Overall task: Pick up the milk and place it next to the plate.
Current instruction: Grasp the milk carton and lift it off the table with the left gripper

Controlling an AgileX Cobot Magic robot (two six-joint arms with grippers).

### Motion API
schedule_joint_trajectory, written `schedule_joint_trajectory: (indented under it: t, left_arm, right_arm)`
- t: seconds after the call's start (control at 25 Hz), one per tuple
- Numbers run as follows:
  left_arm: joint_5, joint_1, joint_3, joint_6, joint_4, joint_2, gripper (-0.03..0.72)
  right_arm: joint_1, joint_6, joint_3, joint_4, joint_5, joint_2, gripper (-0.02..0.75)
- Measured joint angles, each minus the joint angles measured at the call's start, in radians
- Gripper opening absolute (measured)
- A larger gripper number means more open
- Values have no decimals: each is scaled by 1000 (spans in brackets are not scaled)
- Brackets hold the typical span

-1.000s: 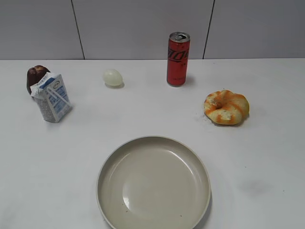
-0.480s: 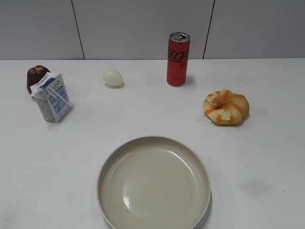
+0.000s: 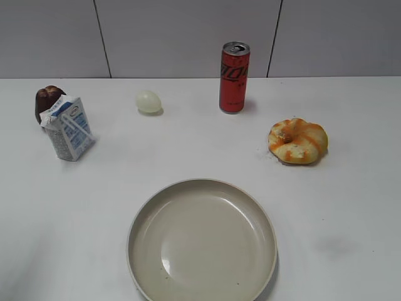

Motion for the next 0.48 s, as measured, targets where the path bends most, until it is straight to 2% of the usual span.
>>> schedule_joint_trajectory:
  t: [0.24, 0.48]
  left_arm:
    - [6, -1, -168, 0, -2, 223, 587]
    - [-3, -54, -234, 1, -12, 369, 587]
  right_arm:
    - [0, 0, 0, 0, 0, 0, 500]
    - [0, 0, 0, 0, 0, 0, 500]
